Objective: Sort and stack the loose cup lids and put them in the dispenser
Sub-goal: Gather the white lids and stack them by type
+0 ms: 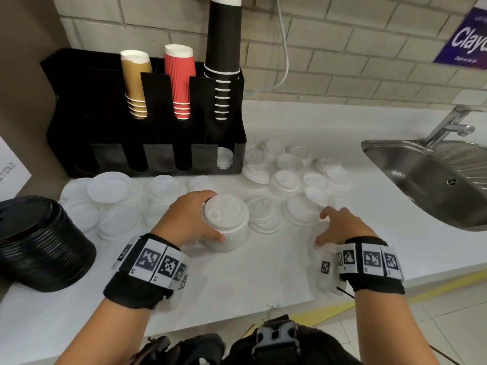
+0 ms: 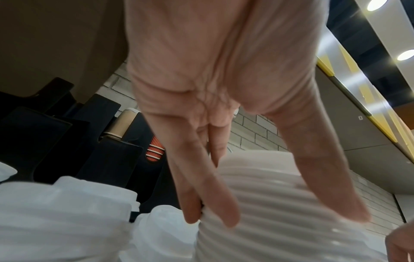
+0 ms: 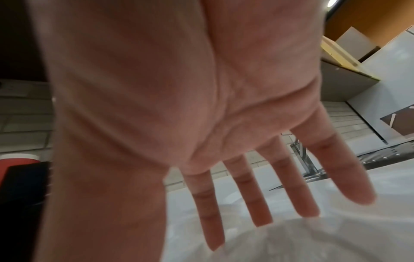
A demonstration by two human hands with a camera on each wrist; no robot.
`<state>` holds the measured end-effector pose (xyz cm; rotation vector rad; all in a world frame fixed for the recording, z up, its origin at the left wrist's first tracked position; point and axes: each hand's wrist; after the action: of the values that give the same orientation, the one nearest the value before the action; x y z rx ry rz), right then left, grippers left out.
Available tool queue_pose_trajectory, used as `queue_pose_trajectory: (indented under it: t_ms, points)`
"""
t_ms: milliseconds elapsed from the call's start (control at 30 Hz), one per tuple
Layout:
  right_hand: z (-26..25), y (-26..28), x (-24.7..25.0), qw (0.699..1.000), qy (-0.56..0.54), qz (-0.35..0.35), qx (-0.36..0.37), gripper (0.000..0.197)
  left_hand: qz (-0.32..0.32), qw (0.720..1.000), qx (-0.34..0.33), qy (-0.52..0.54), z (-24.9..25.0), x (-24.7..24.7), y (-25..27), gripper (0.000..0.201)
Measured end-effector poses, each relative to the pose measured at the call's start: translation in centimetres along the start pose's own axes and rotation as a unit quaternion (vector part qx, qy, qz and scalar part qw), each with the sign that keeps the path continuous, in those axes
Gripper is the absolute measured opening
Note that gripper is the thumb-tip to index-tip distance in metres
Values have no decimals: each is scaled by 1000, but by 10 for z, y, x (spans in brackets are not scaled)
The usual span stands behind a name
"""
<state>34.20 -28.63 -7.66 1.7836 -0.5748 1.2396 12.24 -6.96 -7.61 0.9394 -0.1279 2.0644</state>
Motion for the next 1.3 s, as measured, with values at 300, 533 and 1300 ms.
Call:
queue_pose_trajectory:
  t_ms: [300, 533, 1300]
  points:
    - [-4, 6, 12, 999, -14, -3, 44, 61, -7, 1000, 4, 2, 0, -2, -5, 73]
    - [-65, 17, 15, 908, -253, 23, 333, 50, -5, 1000, -2, -19, 2, -5, -6, 80]
    - [-131, 14, -16, 884, -176, 104, 420, 67, 1, 1000, 2, -2, -2, -10, -7, 119]
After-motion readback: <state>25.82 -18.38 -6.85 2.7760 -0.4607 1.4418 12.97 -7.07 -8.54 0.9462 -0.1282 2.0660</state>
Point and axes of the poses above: each hand's wrist, its own y-axis away from the middle knuckle, its own x-axis out of the back of the hand, z = x × y, and after that the axes turned 8 degrees about x, right-handed
